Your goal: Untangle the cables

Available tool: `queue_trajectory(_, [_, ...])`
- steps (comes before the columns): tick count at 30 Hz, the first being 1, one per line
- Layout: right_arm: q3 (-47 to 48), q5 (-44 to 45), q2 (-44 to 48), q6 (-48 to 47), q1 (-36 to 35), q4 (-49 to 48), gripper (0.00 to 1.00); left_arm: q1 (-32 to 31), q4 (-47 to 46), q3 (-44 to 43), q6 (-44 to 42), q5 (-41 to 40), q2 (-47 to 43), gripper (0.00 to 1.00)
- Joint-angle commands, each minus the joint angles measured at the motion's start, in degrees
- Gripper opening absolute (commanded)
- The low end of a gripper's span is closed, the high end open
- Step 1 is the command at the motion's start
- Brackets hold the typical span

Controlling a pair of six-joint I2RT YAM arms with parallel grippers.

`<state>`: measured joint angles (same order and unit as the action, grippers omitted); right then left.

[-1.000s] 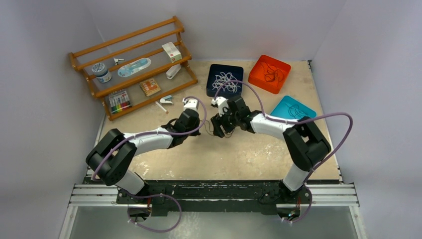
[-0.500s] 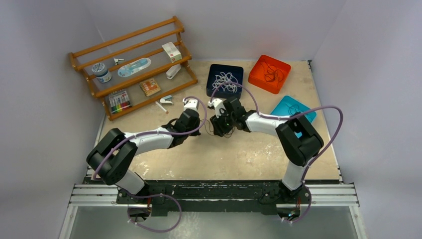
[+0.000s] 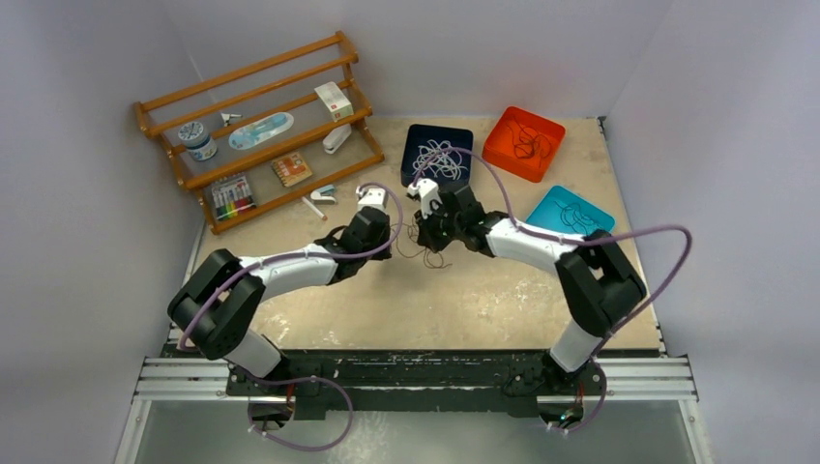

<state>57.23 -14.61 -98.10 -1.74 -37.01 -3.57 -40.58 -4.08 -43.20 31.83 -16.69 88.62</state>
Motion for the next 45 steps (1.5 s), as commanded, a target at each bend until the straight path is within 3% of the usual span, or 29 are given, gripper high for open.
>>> queue_trajectory(1, [1.3, 4.3, 8.8, 3.8, -0.1, -0.7, 0.00, 0.1, 0.7, -5.3, -0.4, -1.7, -5.8, 0.31])
queue_trajectory(8, [8.2, 10.3, 12.8, 4.0, 2.1, 7.7, 0.00, 0.1, 4.1, -7.8, -1.5, -3.9, -13.1, 0.45])
queue_trajectory(21, [20.3, 16.1, 10.0, 4.2, 14.6, 13.1, 0.00, 0.1, 7.2, -5.1, -3.0, -4.8, -18.6, 0.56])
queue_trajectory(30, [29.4, 20.2, 1.4, 4.7, 22.6, 14.4, 0.00, 0.1, 11.2, -4.7, -3.6, -2.8, -20.1, 0.57])
queue_trajectory(45, [55.6, 25.5, -17.9, 0.6, 32.1, 31.7, 0.00, 0.1, 14.4, -5.3, -4.1, 0.2, -21.0, 0.57])
